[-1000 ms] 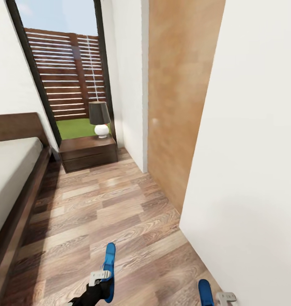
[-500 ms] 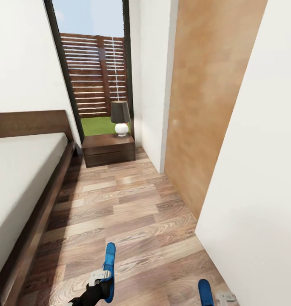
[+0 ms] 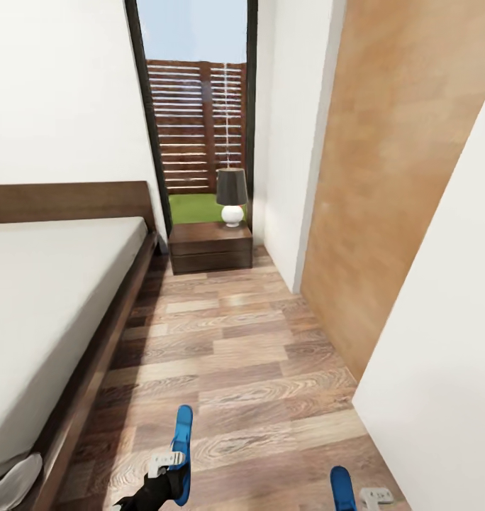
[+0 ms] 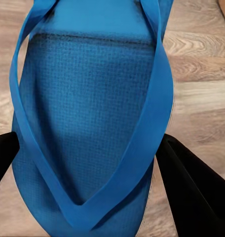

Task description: In the bedroom, move the book from the bed onto either nightstand, and place the two sandals side by side next to the bed.

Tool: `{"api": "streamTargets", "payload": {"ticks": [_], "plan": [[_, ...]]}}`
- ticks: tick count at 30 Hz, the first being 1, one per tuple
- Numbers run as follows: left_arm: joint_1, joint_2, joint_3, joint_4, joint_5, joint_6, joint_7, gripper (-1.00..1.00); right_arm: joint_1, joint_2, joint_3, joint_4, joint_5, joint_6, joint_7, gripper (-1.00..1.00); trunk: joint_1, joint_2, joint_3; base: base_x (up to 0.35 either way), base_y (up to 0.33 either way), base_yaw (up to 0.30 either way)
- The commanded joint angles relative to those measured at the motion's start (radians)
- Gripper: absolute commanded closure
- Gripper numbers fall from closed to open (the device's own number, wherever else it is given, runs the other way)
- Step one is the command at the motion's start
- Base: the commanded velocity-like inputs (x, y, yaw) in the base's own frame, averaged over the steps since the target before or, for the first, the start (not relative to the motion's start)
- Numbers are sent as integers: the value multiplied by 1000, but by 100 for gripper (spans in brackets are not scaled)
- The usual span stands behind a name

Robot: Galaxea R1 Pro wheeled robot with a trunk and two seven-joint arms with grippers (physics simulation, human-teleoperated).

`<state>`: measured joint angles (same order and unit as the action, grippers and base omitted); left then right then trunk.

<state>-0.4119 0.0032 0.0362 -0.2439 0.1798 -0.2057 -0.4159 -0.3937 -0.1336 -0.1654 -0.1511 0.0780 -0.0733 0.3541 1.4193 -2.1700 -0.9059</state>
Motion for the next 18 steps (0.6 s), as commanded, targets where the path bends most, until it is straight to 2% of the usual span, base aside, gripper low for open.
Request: {"api": "streamTargets", "payload": {"ticks": [1, 18], "plan": [[-1, 0, 4, 2, 6, 0, -7, 100, -1, 0, -8, 1, 8, -3, 5, 100, 0, 0, -1, 233, 0, 84], [-1, 0, 4, 2, 6, 0, -7, 100, -1, 0, -8, 1, 8, -3, 5, 100, 0, 0, -1, 321, 0, 8]]}}
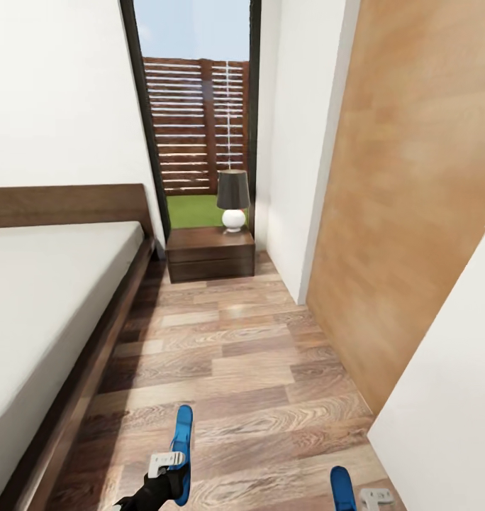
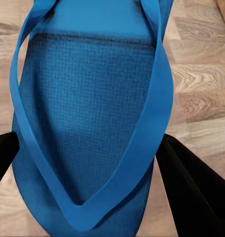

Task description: In the bedroom, move the book from the bed onto either nightstand, and place the two sandals side by side next to the bed.

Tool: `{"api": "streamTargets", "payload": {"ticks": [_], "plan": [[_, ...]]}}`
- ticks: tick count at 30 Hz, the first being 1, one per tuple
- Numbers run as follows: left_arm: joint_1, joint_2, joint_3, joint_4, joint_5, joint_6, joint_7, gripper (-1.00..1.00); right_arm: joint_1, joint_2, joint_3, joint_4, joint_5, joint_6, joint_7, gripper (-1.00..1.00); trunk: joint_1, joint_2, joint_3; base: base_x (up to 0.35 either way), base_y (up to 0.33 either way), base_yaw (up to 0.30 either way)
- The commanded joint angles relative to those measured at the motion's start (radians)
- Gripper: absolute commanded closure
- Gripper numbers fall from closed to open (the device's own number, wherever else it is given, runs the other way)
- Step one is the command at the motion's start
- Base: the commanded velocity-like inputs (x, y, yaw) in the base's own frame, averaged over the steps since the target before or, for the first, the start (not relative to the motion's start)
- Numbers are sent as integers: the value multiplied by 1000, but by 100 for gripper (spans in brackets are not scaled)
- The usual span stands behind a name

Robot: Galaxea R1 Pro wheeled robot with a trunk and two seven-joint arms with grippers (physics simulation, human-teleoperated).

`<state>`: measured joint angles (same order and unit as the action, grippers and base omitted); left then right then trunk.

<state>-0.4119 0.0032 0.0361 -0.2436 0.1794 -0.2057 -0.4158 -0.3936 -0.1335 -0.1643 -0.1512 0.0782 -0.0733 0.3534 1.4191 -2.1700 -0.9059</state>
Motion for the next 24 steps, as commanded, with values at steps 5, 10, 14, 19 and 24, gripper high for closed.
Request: {"api": "streamTargets", "payload": {"ticks": [5, 10, 14, 19, 24], "plan": [[-1, 0, 4, 1, 6, 0, -8, 100, -1, 0, -9, 1, 8, -3, 6, 100, 0, 0, -1, 331, 0, 0], [-1, 0, 4, 1, 6, 0, -8, 100, -1, 0, -9, 1, 8, -3, 6, 100, 0, 0, -1, 331, 0, 0], [-1, 0, 4, 1, 6, 0, -8, 100, -1, 0, -8, 1, 8, -3, 6, 100, 0, 0, -1, 331, 0, 0], [-1, 0, 4, 1, 6, 0, -8, 100, -1, 0, -8, 1, 8, -3, 6, 100, 0, 0, -1, 331, 0, 0], [-1, 0, 4, 1, 6, 0, -8, 100, -1, 0, -8, 1, 8, -4, 6, 100, 0, 0, -1, 330, 0, 0]]}}
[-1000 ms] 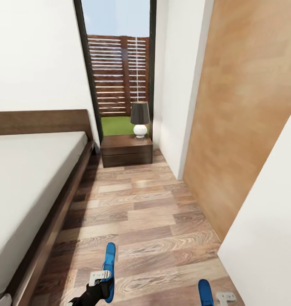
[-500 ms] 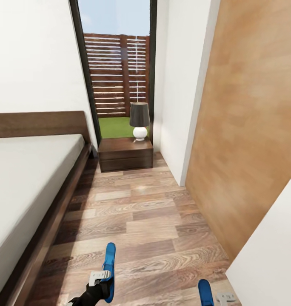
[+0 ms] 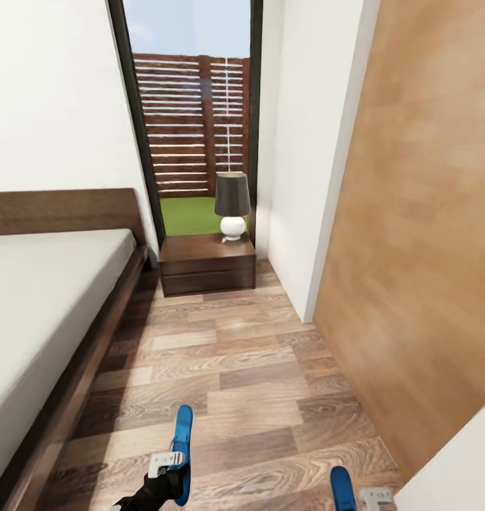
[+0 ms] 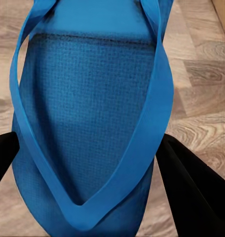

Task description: In the bedroom, move the book from the bed onto either nightstand, and place the two sandals side by side next to the bed.

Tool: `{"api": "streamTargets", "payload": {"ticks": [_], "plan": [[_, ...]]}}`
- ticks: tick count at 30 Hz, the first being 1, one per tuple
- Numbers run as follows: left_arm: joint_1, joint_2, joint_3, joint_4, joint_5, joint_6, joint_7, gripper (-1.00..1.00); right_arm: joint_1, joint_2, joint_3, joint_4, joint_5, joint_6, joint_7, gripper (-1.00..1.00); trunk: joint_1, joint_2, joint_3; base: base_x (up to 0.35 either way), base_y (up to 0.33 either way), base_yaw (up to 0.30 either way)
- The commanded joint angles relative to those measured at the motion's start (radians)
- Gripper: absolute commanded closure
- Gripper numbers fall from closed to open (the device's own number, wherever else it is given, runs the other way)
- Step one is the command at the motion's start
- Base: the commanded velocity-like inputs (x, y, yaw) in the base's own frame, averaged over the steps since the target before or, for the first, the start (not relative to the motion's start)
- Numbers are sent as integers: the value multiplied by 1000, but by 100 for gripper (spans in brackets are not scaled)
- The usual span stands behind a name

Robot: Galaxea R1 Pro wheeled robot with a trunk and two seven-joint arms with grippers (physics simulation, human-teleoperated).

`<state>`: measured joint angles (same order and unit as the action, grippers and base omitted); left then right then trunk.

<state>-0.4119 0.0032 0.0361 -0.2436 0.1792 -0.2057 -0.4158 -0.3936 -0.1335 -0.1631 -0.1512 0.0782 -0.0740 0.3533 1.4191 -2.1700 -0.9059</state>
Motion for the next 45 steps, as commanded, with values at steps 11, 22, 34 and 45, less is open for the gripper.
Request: {"api": "streamTargets", "payload": {"ticks": [11, 22, 34, 45], "plan": [[-1, 0, 4, 1, 6, 0, -8, 100, -1, 0, -9, 1, 8, -3, 6, 100, 0, 0, -1, 329, 0, 0], [-1, 0, 4, 1, 6, 0, -8, 100, -1, 0, -9, 1, 8, -4, 6, 100, 0, 0, -1, 328, 0, 0], [-1, 0, 4, 1, 6, 0, -8, 100, -1, 0, -9, 1, 8, -4, 6, 100, 0, 0, -1, 328, 0, 0], [-1, 0, 4, 1, 6, 0, -8, 100, -1, 0, -10, 1, 8, -4, 10, 100, 0, 0, -1, 329, 0, 49]]}}
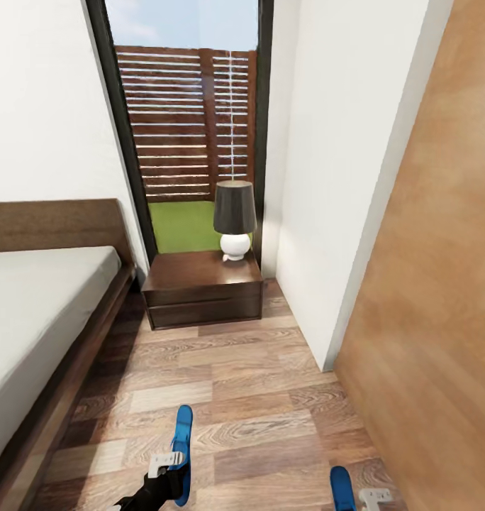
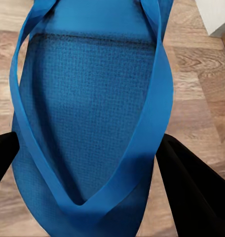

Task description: In the bedroom, move the book from the bed onto either nightstand, and place the two sandals side by side next to the bed.

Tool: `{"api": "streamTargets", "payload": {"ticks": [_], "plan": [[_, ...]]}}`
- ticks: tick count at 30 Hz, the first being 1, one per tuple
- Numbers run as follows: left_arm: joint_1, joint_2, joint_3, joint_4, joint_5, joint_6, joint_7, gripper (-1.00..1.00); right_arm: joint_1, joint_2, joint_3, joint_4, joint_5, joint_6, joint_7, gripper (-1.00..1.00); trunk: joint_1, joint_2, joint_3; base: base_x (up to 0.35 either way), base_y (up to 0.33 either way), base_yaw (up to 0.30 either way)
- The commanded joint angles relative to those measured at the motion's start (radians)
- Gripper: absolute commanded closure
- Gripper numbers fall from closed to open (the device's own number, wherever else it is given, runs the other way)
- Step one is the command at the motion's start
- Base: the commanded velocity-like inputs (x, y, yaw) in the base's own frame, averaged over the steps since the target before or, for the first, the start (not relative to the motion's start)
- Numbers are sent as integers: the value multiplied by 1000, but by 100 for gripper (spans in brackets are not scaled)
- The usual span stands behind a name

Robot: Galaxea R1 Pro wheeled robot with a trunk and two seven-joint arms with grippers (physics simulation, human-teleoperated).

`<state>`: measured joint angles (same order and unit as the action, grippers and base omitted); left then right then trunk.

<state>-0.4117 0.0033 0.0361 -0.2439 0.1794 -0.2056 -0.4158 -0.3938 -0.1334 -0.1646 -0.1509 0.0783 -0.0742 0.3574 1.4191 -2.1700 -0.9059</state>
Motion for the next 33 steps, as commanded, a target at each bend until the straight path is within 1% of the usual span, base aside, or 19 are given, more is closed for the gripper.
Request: {"api": "streamTargets", "payload": {"ticks": [1, 4, 7, 24, 33], "plan": [[-1, 0, 4, 2, 6, 0, -8, 100, 0, 0, -9, 1, 8, -3, 6, 100, 0, 0, -1, 329, 0, 226], [-1, 0, 4, 2, 6, 0, -8, 100, 0, -1, -9, 1, 8, -3, 6, 100, 0, 0, -1, 328, 0, 253], [-1, 0, 4, 2, 6, 0, -8, 100, 0, -1, -9, 1, 8, -3, 6, 100, 0, 0, -2, 328, 0, 92], [-1, 0, 4, 2, 6, 0, -8, 100, 0, -1, -9, 1, 8, -4, 6, 100, 0, 0, -2, 328, -2, 6], [-1, 0, 4, 2, 6, 0, -8, 100, 0, -1, -9, 1, 8, -4, 6, 100, 0, 0, -2, 327, -76, 0]]}}
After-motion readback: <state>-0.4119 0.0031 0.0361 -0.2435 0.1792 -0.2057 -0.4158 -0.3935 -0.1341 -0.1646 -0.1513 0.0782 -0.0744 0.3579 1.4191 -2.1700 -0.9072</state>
